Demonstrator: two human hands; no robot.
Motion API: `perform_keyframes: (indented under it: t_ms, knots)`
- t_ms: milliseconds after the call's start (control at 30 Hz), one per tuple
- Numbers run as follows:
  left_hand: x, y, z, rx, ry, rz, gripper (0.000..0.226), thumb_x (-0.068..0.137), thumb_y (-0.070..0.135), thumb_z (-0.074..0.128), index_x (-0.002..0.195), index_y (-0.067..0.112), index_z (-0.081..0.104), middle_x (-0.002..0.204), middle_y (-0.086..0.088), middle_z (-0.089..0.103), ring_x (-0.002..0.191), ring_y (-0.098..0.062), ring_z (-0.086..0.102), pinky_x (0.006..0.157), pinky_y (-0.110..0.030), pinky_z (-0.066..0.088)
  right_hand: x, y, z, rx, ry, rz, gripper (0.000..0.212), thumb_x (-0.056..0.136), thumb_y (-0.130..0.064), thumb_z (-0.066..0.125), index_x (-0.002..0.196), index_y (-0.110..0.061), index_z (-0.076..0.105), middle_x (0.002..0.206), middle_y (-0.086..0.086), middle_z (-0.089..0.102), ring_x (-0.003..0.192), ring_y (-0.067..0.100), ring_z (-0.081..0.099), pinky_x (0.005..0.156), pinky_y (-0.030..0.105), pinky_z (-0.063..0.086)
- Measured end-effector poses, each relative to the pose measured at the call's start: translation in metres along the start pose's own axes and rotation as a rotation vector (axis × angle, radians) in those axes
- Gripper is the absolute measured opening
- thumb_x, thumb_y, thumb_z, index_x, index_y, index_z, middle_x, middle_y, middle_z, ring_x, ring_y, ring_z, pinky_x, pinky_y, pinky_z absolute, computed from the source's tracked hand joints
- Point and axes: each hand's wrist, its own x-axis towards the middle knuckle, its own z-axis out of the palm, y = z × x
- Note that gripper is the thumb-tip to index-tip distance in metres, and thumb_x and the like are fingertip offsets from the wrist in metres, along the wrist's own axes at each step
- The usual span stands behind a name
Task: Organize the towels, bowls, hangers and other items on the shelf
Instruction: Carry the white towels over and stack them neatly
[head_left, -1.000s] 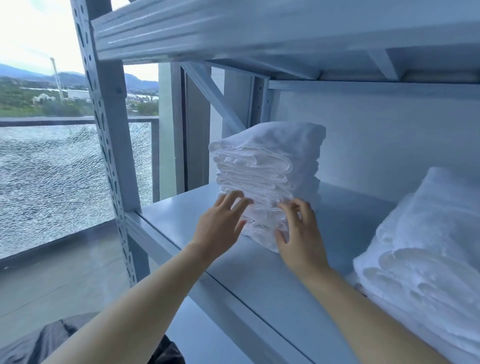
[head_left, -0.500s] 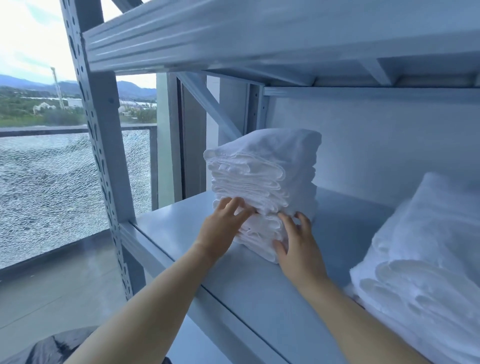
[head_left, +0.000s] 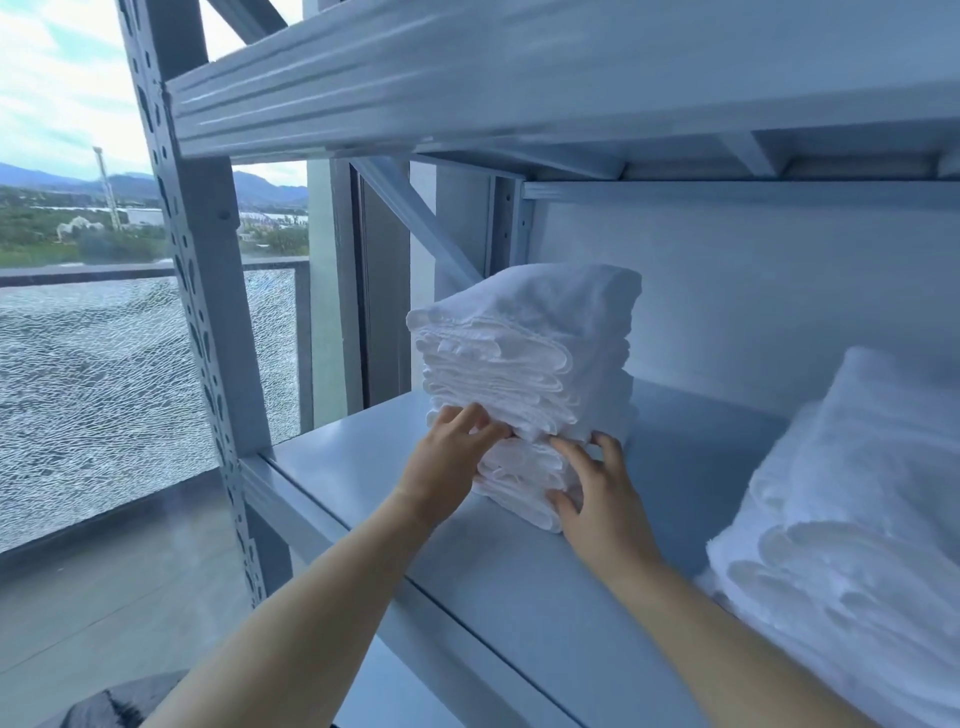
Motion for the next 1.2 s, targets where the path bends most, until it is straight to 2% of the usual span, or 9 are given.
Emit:
perform_keyframes:
  t_ms: [167, 567, 767, 833, 967, 1033, 1067, 1133, 1200]
  knots:
    - [-0.011, -0.013, -0.013, 0.039, -0.021, -0.015, 0.055, 0.070, -0.016, 0.052, 0.111, 0.018, 0.063, 0.105, -0.008, 0.055, 0.093, -0.031, 0.050, 0.069, -0.043, 0.052, -0.001, -0.015, 0.005, -0.044, -0.058, -0.034, 0.055, 0.083, -0.020, 0.065, 0.129, -0.042, 0.045, 0.142, 0.000, 0.027, 0.108, 0.024, 0.056, 0.081, 0.022, 0.040]
    - [-0.060, -0.072, -0.063, 0.195, -0.006, -0.116, 0.054, 0.062, -0.020, 0.061, 0.103, 0.015, 0.064, 0.099, -0.010, 0.057, 0.086, -0.034, 0.055, 0.056, -0.043, 0.054, 0.003, -0.084, 0.051, 0.008, -0.198, -0.151, 0.054, 0.085, -0.020, 0.063, 0.132, -0.037, 0.044, 0.143, 0.003, 0.024, 0.103, 0.029, 0.057, 0.087, 0.028, 0.042]
    - [-0.056, -0.080, -0.071, 0.271, -0.052, -0.177, 0.060, 0.071, -0.019, 0.047, 0.117, 0.019, 0.055, 0.113, -0.006, 0.050, 0.101, -0.028, 0.050, 0.056, -0.034, 0.047, 0.014, -0.091, 0.062, 0.018, -0.239, -0.195, 0.055, 0.086, -0.024, 0.063, 0.134, -0.039, 0.042, 0.141, 0.003, 0.022, 0.102, 0.029, 0.057, 0.090, 0.031, 0.044]
    - [-0.062, -0.076, -0.074, 0.253, -0.055, -0.197, 0.056, 0.075, -0.012, 0.048, 0.121, 0.020, 0.053, 0.119, -0.004, 0.048, 0.107, -0.026, 0.047, 0.058, -0.037, 0.051, 0.016, -0.082, 0.057, 0.067, -0.245, -0.225, 0.054, 0.084, -0.029, 0.064, 0.133, -0.040, 0.044, 0.139, -0.001, 0.026, 0.103, 0.024, 0.056, 0.089, 0.030, 0.046]
    - [-0.069, -0.067, -0.091, 0.208, 0.072, -0.233, 0.042, 0.075, 0.002, 0.056, 0.114, 0.017, 0.053, 0.120, -0.002, 0.050, 0.110, -0.026, 0.050, 0.054, -0.038, 0.053, 0.025, -0.067, 0.043, 0.141, -0.094, -0.309, 0.038, 0.078, -0.036, 0.070, 0.115, -0.034, 0.060, 0.124, -0.006, 0.041, 0.102, 0.014, 0.055, 0.079, 0.031, 0.050]
    - [-0.060, -0.062, -0.105, 0.192, 0.198, -0.208, 0.042, 0.074, 0.002, 0.058, 0.115, 0.010, 0.051, 0.123, -0.008, 0.050, 0.112, -0.031, 0.049, 0.064, -0.044, 0.055, 0.032, -0.066, 0.040, 0.211, -0.005, -0.323, 0.033, 0.075, -0.034, 0.073, 0.105, -0.028, 0.062, 0.121, -0.006, 0.042, 0.105, 0.010, 0.052, 0.078, 0.035, 0.052]
    - [-0.052, -0.059, -0.112, 0.191, 0.257, -0.186, 0.043, 0.075, 0.005, 0.058, 0.117, 0.007, 0.050, 0.125, -0.012, 0.048, 0.114, -0.033, 0.048, 0.075, -0.046, 0.054, 0.036, -0.067, 0.039, 0.253, 0.030, -0.324, 0.037, 0.073, -0.034, 0.074, 0.106, -0.026, 0.060, 0.123, -0.005, 0.041, 0.109, 0.009, 0.049, 0.081, 0.037, 0.051]
    - [-0.035, -0.053, -0.121, 0.192, 0.321, -0.143, 0.050, 0.079, 0.018, 0.054, 0.126, 0.004, 0.045, 0.131, -0.017, 0.043, 0.120, -0.035, 0.043, 0.092, -0.044, 0.045, 0.047, -0.066, 0.036, 0.275, 0.043, -0.322, 0.063, 0.068, -0.040, 0.077, 0.124, -0.031, 0.050, 0.138, -0.003, 0.033, 0.126, 0.011, 0.037, 0.097, 0.034, 0.044]
    - [-0.019, -0.045, -0.124, 0.192, 0.311, -0.103, 0.058, 0.084, 0.033, 0.049, 0.134, 0.007, 0.039, 0.137, -0.017, 0.038, 0.124, -0.035, 0.041, 0.095, -0.042, 0.041, 0.056, -0.066, 0.032, 0.170, -0.021, -0.336, 0.099, 0.063, -0.052, 0.077, 0.142, -0.044, 0.019, 0.153, -0.009, 0.009, 0.140, 0.011, 0.015, 0.105, 0.033, 0.030]
